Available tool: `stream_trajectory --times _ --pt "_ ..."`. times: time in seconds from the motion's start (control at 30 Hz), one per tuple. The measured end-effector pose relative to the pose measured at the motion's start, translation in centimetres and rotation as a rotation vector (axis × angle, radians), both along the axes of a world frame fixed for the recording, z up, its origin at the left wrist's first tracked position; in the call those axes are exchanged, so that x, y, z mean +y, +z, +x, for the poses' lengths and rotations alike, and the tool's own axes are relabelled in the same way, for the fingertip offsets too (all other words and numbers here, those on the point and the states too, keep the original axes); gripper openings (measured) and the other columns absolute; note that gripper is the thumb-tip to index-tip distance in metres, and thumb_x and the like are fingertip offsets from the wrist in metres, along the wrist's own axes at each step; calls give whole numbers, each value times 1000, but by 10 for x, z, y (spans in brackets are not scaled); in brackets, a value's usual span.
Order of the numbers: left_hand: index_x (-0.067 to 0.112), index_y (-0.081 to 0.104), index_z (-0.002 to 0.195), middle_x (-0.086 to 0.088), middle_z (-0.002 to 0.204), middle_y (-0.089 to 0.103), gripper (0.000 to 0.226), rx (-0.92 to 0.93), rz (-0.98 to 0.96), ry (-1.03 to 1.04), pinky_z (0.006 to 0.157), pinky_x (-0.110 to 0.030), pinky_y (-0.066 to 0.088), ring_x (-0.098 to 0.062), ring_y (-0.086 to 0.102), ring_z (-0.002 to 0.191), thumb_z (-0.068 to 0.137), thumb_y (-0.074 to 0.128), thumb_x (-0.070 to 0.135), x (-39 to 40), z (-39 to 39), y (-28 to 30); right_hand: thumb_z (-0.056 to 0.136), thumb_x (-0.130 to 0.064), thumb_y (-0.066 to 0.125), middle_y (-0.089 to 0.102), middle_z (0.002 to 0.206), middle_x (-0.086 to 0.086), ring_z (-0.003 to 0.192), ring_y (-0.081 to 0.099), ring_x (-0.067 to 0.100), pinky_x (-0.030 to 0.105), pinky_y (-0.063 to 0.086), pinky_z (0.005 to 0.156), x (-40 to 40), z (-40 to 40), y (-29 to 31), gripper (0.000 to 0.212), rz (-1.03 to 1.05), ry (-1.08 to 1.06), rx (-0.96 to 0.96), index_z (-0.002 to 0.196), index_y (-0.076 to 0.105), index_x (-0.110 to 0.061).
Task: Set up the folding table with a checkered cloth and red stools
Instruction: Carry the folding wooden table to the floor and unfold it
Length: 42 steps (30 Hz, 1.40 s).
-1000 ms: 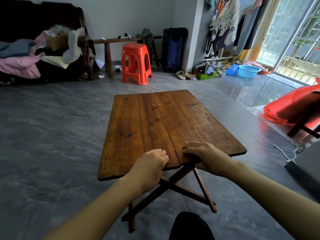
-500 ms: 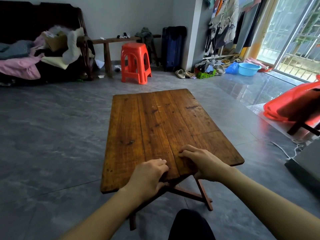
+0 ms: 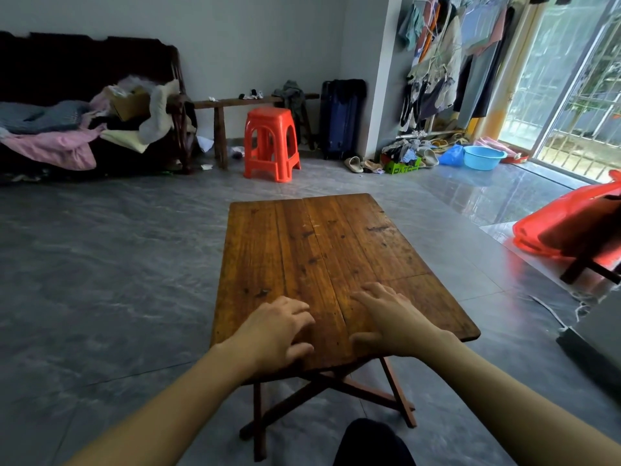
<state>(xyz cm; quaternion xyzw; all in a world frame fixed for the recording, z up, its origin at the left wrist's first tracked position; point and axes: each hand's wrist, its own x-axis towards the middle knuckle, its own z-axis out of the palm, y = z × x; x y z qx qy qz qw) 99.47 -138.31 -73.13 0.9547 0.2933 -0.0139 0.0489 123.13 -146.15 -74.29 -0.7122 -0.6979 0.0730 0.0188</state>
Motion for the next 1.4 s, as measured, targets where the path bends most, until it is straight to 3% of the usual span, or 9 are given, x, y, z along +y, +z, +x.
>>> stream_trajectory --times 0.27,0.43,0.57,0.77,0.83,0.97,1.13,1.27,1.4 --pt "36 8 153 -5 162 2 120 365 -307 388 116 -54 23 -34 3 147 63 86 47 63 5 19 71 -64 73 11 163 5 149 7 36 71 13 112 34 -5 -8 97 -123 -311 198 151 21 -41" --pt "33 21 151 -4 150 28 117 445 -335 365 110 -49 36 -34 25 137 58 90 44 79 23 14 68 -62 77 25 158 1 146 19 35 69 23 111 56 3 -12 92 -228 -345 203 146 33 -41" --pt "32 29 146 -2 143 32 114 380 -305 385 107 -49 40 -33 28 132 52 93 40 89 26 3 67 -61 79 25 157 0 146 18 33 66 24 112 63 8 -18 93 -220 -357 203 146 33 -41" --pt "31 2 154 -8 160 -18 110 372 -508 410 116 -63 13 -38 -14 146 76 80 33 71 11 18 72 -63 73 10 164 4 150 6 35 62 18 117 51 -12 19 95 -373 -416 220 151 24 -39" --pt "28 0 154 -6 162 -15 97 317 -529 416 118 -59 9 -32 -14 147 86 68 37 61 -8 34 79 -58 70 14 163 8 149 13 34 56 25 117 46 -27 50 91 -412 -445 313 152 22 -33" --pt "21 12 154 -6 163 1 79 154 -510 438 121 -46 12 -28 -5 149 92 56 43 55 -45 112 85 -53 66 26 159 3 145 29 26 44 36 114 41 -51 144 82 -305 -420 354 151 25 -29" --pt "19 35 147 -6 158 23 63 6 -512 478 119 -37 20 -25 13 146 93 55 43 64 -83 273 88 -50 60 47 145 -1 134 43 21 40 41 108 45 -79 291 63 -267 -447 433 143 39 -27" --pt "17 50 133 -7 134 52 46 43 -512 397 105 -34 39 -23 44 124 93 53 41 76 -115 379 92 -41 58 47 145 3 132 44 25 40 41 108 58 -108 388 59 -231 -413 372 145 38 -23" --pt "18 48 136 -6 134 52 50 -7 -402 318 105 -37 39 -23 44 126 94 55 42 105 -129 451 93 -45 56 43 149 5 137 39 27 42 38 111 89 -133 448 63 -114 -352 309 148 35 -22"
